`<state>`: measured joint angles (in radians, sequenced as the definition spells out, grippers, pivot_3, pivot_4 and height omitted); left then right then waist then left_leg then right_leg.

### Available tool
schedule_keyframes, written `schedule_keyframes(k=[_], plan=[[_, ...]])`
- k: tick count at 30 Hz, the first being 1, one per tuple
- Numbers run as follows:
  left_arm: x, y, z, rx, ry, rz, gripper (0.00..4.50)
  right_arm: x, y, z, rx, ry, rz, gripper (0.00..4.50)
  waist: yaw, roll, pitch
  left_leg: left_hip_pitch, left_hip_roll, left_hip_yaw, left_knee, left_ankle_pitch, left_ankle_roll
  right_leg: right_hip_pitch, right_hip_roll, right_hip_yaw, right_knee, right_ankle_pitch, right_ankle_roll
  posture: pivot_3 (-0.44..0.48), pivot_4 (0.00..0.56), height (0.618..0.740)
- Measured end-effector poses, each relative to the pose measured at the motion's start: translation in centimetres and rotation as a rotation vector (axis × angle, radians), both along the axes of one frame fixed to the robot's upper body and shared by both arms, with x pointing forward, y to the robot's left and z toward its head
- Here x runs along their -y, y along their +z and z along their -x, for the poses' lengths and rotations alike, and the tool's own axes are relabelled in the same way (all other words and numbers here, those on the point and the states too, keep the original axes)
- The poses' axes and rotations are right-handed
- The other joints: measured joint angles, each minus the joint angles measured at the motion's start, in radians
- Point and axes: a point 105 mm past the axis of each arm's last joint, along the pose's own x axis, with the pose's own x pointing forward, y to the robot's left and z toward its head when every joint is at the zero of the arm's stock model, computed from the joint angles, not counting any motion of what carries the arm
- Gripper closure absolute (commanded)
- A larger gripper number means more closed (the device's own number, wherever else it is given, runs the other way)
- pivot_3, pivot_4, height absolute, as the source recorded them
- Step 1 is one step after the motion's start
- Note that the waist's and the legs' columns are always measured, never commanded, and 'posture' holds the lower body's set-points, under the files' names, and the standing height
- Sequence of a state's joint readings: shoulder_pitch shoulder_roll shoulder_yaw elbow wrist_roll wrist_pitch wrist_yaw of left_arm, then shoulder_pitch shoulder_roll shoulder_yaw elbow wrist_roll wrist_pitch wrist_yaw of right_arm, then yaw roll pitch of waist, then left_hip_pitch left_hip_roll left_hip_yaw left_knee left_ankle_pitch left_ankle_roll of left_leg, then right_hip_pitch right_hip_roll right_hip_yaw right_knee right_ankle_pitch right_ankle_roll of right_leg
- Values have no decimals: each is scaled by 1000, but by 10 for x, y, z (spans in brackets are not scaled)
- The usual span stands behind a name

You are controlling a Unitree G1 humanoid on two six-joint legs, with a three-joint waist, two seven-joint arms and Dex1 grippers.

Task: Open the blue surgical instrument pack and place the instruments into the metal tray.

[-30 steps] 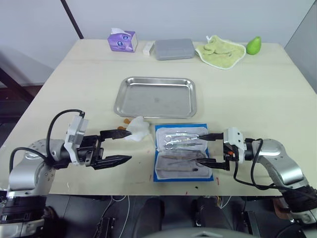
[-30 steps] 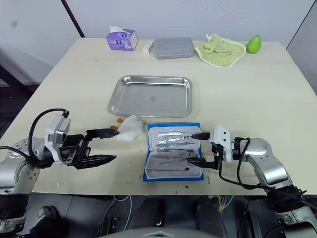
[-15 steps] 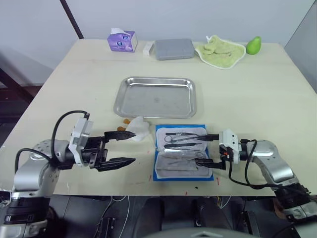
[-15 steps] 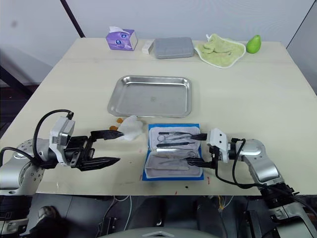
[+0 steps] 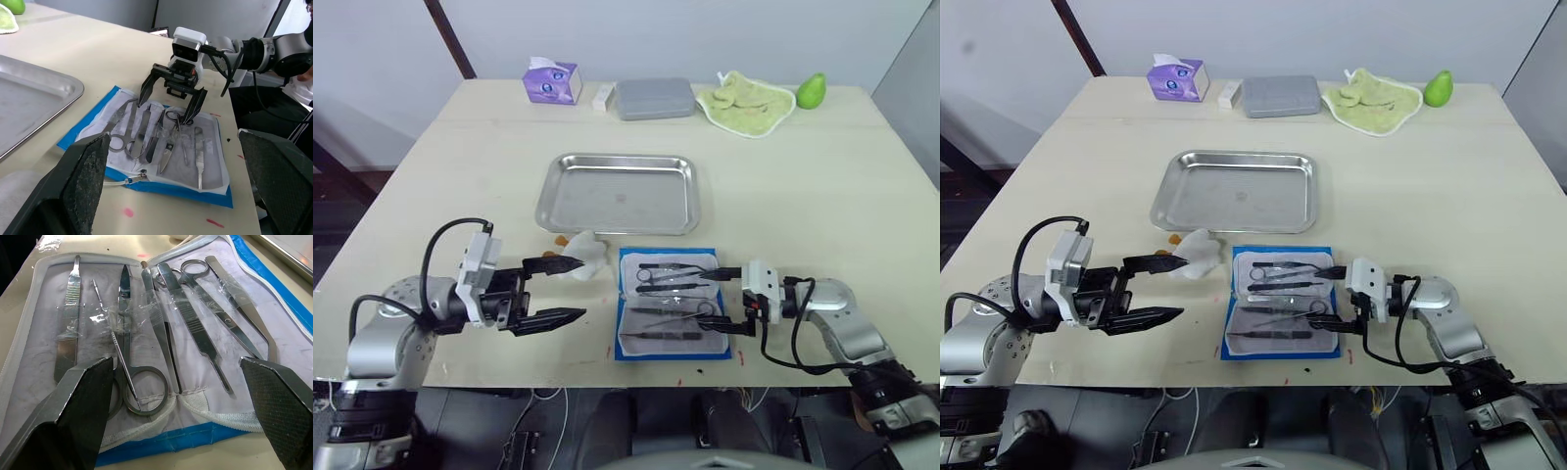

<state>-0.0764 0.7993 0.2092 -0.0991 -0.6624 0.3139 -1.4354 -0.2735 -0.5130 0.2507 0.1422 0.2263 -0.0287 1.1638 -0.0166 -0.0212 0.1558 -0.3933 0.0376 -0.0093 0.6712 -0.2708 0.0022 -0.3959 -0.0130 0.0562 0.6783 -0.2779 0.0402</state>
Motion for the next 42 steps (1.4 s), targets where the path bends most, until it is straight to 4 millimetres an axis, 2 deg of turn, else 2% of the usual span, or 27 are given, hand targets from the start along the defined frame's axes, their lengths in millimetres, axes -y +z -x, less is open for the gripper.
schedule_keyframes(k=[7, 11, 16, 17, 19, 21, 22, 27, 33, 35, 37, 42], plan=[[7, -14, -12, 2, 67, -89, 20, 0, -4, 1, -18, -1, 3, 58, 1, -4, -4, 2, 0, 0, -1, 0, 0, 1, 0, 1, 0, 0, 0, 0, 150, 740], [20, -14, -29, 9, 109, -155, 20, 0, -5, 1, -21, -2, 2, 58, 1, -6, -5, 2, 0, 0, -1, 0, 0, 2, 0, 1, 0, 0, 0, 0, 150, 740], [36, -7, -39, -2, 56, -176, 20, 0, -5, 1, -22, -1, 0, 58, 0, -6, -5, 2, 0, 0, -1, 0, 0, 2, 1, 1, 0, 0, 0, 0, 150, 740], [40, -6, -43, -2, 41, -182, 442, 0, -4, 0, -19, -4, -2, 0, 0, -5, -5, 2, 0, 0, -1, 0, 0, 2, 1, 1, 0, 0, 0, 0, 150, 740], [45, -8, -50, -5, 28, -191, 723, 0, -4, 0, -22, -5, -1, 0, 1, -5, -5, 2, 0, 0, -1, 0, 0, 2, 1, 1, 0, 0, 0, 0, 150, 740], [53, -10, -59, 4, 8, -211, 1682, -1, -4, 0, -19, -8, -3, 0, 2, -5, -6, 2, 0, 0, -1, 0, 0, 2, 1, 1, 0, 0, 0, 0, 150, 740], [61, -11, -64, 19, -6, -226, 1965, -1, -4, 1, -22, -10, -3, 0, 0, -5, -5, 2, 0, 1, -1, 0, 0, 2, 2, 1, 0, 0, 0, 0, 150, 740], [74, -18, -72, 68, -45, -302, 1965, -3, -2, 1, -20, -21, -6, 0, -2, -5, -5, 2, 0, 1, -1, 0, 0, 1, 2, 2, 0, 0, 0, 0, 150, 740], [79, -31, -82, 79, -49, -394, 1965, -3, -2, 1, -28, -35, -4, 0, 0, -5, -5, 1, 0, 1, -1, 0, 0, 1, 2, 2, 0, 0, 0, 0, 150, 740], [85, -32, -85, 89, -60, -412, 2528, -3, -1, 1, -29, -37, -2, 0, 1, -5, -5, 1, 0, 1, -1, 0, 0, 1, 2, 2, 0, 0, 0, 0, 150, 740], [90, -33, -85, 94, -71, -411, 3303, -3, -1, 2, -28, -36, -3, 0, -1, -5, -5, 1, 0, 1, -1, 0, 0, 1, 2, 2, 0, 0, 0, 0, 150, 740], [88, -38, -87, 94, -70, -442, 3303, -3, -1, 2, -29, -39, -2, 0, 0, -5, -5, 1, 0, 0, -1, 0, 0, 1, 2, 2, 0, 0, 0, 0, 150, 740]])
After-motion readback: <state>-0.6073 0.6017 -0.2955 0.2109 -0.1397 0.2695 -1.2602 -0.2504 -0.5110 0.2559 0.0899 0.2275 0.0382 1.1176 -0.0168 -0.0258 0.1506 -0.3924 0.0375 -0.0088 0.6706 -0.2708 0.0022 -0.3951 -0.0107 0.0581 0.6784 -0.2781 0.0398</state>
